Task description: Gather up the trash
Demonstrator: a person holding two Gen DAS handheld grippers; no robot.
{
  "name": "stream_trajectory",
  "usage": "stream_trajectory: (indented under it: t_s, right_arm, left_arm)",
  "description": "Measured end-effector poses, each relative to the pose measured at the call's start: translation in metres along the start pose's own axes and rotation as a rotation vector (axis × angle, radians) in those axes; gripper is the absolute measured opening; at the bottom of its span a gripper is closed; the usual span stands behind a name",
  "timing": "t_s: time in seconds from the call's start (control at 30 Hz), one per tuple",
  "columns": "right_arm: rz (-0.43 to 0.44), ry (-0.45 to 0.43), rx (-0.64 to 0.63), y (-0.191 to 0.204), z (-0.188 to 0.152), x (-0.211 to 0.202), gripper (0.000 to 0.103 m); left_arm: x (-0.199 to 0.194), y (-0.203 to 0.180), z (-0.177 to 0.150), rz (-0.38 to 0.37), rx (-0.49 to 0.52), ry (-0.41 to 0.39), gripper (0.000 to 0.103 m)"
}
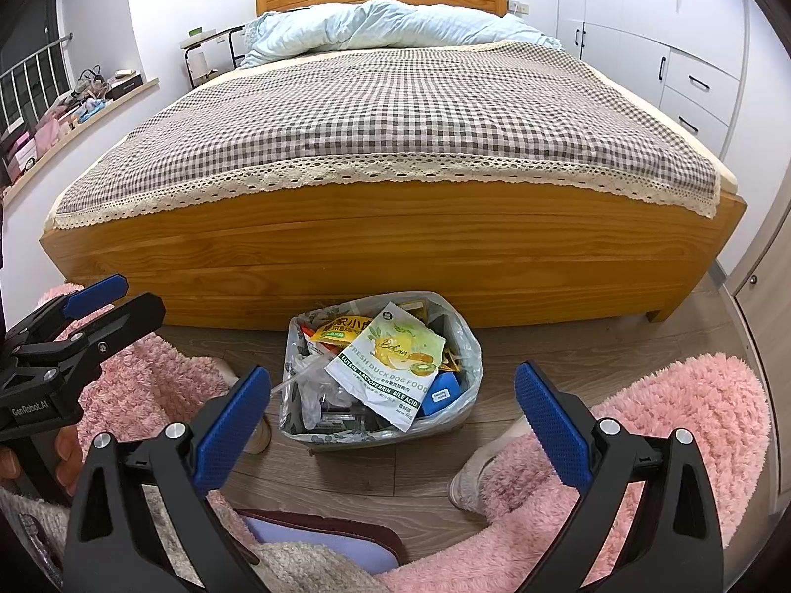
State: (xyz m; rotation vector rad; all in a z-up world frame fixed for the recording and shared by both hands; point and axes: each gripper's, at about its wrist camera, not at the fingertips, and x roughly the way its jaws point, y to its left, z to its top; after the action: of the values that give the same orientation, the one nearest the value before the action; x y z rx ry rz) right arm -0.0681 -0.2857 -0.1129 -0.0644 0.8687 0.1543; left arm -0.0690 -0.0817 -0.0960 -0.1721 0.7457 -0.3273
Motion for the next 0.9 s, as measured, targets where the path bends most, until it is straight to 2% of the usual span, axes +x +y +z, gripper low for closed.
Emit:
stream_trajectory:
  t_s: [0.47, 0.67, 0.9]
  right_arm:
    - [0.001, 0.003, 0.001, 0.000, -0.001, 0.001, 0.095]
    - [0.002, 0.009, 0.002, 0.000, -0.004, 0.003, 0.095]
    - [0.013, 0.025, 0.005, 0.000, -0.003, 0.010, 0.095]
  left_arm:
    - [0.001, 0.000, -0.001, 0.006, -0.012, 0.003, 0.095]
    - [0.000, 0.004, -0.001, -0.015, -0.037, -0.007, 0.095]
    - [0.004, -0.005, 0.000, -0.011, 0.007, -0.008, 0.095]
